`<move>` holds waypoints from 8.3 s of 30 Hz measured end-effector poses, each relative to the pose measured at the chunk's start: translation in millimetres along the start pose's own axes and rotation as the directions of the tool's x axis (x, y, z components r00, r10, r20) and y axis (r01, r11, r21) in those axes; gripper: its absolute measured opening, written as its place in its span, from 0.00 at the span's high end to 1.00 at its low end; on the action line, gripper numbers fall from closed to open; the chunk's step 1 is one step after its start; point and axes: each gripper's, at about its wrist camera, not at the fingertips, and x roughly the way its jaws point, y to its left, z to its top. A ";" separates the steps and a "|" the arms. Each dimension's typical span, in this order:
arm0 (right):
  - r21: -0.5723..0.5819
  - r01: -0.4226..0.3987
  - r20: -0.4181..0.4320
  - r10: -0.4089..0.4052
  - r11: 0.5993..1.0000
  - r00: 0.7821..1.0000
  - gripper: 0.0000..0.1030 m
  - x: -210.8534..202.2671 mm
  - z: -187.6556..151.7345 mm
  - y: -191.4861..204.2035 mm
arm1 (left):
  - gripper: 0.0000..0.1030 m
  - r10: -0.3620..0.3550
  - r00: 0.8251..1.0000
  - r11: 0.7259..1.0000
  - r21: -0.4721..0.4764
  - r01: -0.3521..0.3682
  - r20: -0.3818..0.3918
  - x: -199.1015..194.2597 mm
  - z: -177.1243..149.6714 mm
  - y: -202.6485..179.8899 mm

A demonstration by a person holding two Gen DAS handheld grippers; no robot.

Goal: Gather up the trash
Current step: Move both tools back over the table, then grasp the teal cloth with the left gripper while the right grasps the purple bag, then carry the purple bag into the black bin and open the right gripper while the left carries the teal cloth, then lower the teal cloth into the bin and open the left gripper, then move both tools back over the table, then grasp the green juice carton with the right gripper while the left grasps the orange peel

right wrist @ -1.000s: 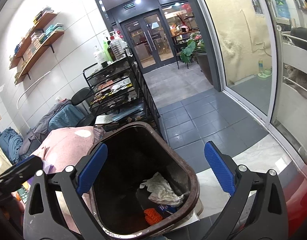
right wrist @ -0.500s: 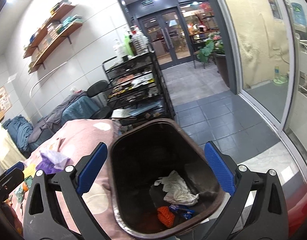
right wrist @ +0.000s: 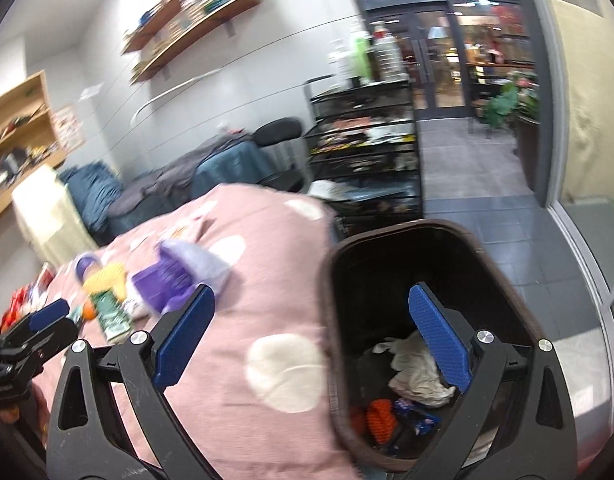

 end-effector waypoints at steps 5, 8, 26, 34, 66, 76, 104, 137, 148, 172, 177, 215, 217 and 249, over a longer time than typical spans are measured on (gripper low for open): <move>-0.065 -0.072 -0.062 0.068 0.995 0.996 0.07 13.1 -5.1 30.8 | 0.05 0.079 0.997 0.991 -0.102 -0.081 -0.021 -11.7 -14.9 51.2; -0.094 -0.120 -0.100 0.111 0.988 0.989 0.07 20.9 -8.7 48.5 | 0.05 0.152 0.987 0.976 -0.153 -0.157 -0.043 -20.9 -24.1 83.4; -0.309 -0.163 -0.223 0.095 0.937 0.970 0.07 82.1 -3.1 115.8 | 0.06 0.279 0.937 0.904 -0.271 -0.330 -0.211 -11.5 -35.1 211.4; -0.297 -0.137 -0.234 0.068 0.945 0.970 0.34 112.0 16.8 104.4 | 0.27 0.230 0.937 0.919 -0.260 -0.298 -0.262 9.7 -29.8 227.2; -0.070 -0.189 -0.138 0.178 0.979 0.974 0.82 41.6 15.0 53.7 | 0.69 0.167 0.984 0.957 -0.229 -0.176 -0.060 -42.3 -17.0 129.6; 0.008 -0.139 -0.092 0.139 0.990 0.986 0.82 18.6 12.9 14.9 | 0.69 0.068 0.997 0.979 -0.188 -0.073 -0.031 -33.6 -8.1 82.3; 0.258 0.150 -0.087 -0.131 0.955 0.988 0.82 7.4 -11.4 -103.8 | 0.69 -0.209 0.975 0.978 -0.022 0.208 -0.071 26.5 18.6 -40.5; 0.301 0.289 -0.067 -0.282 0.909 0.957 0.15 -2.4 -30.5 -121.1 | 0.69 -0.341 0.925 0.938 0.014 0.348 -0.167 63.7 27.1 -92.1; 0.278 0.314 0.048 -0.339 0.908 0.939 0.09 -35.6 -20.4 -110.1 | 0.69 -0.380 0.891 0.913 0.049 0.404 -0.248 104.3 37.6 -133.4; 0.376 0.362 0.051 -0.409 0.853 0.911 0.07 -56.8 -23.2 -139.3 | 0.21 -0.363 0.867 0.911 0.064 0.407 -0.342 150.2 29.1 -168.9; 0.386 0.367 0.050 -0.416 0.846 0.908 0.06 -55.3 -24.1 -141.1 | 0.09 -0.361 0.880 0.912 0.082 0.403 -0.310 142.2 31.7 -167.5; 0.049 0.099 0.058 -0.101 0.994 0.993 0.05 -11.4 6.3 -21.8 | 0.05 -0.017 0.999 0.998 0.055 0.016 0.027 9.4 25.0 -41.0; 0.025 0.065 0.046 -0.066 0.998 0.997 0.05 -5.2 7.6 -9.6 | 0.05 0.007 1.000 0.999 0.040 -0.008 0.023 5.4 21.6 -29.7; -0.273 -0.301 -0.282 0.223 0.914 0.933 0.05 74.4 -4.9 137.9 | 0.05 0.116 0.977 0.934 -0.314 -0.169 -0.179 16.4 -15.3 125.7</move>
